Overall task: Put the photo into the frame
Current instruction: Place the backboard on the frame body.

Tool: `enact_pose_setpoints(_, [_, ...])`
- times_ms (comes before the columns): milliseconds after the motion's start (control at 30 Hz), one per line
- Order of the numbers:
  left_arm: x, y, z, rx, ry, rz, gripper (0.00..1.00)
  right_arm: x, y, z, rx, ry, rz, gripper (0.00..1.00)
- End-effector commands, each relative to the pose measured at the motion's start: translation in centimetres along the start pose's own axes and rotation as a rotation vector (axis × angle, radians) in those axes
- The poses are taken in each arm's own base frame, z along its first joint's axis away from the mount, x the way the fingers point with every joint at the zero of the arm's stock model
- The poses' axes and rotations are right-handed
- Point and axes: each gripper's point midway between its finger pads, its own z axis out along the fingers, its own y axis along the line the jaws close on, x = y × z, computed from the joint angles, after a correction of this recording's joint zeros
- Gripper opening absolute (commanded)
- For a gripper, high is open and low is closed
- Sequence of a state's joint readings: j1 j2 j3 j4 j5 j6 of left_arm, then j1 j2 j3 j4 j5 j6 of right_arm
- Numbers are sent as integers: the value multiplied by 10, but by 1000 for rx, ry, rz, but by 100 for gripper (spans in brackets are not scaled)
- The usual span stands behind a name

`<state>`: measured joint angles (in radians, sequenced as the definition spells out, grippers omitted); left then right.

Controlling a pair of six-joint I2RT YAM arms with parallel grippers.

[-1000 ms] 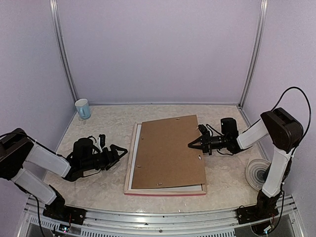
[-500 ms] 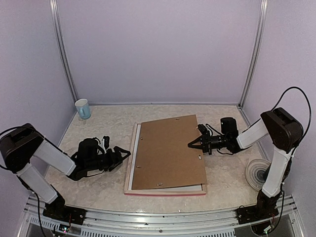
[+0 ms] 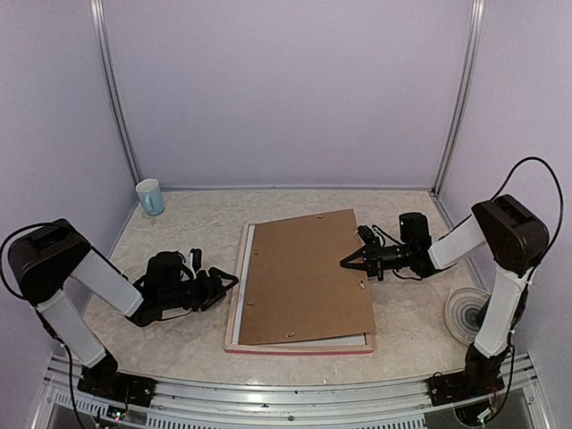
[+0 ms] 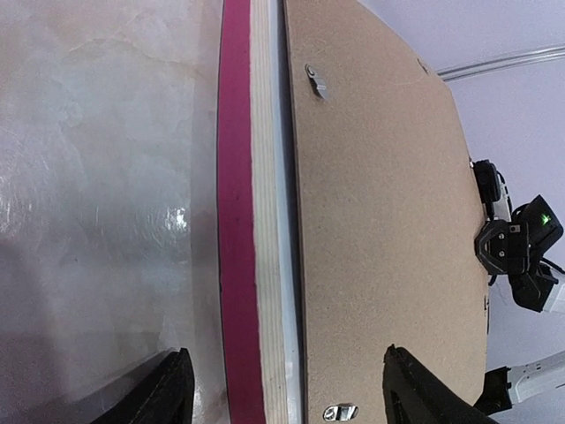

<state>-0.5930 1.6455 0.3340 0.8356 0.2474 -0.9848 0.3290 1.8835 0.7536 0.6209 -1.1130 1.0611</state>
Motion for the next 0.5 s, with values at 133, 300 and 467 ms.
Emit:
enact_pose_setpoints(133, [0,-9,8,40,4,6,68,4,9,4,-35,46,-41,0])
enact_pose_setpoints(300, [4,-7,10,41,13,-2,66,3,6,11,-16,57,-42,0])
enact_pose_setpoints(467, [6,-8,13,52,21,-8,62,3,4,15,-14,67,-38,0])
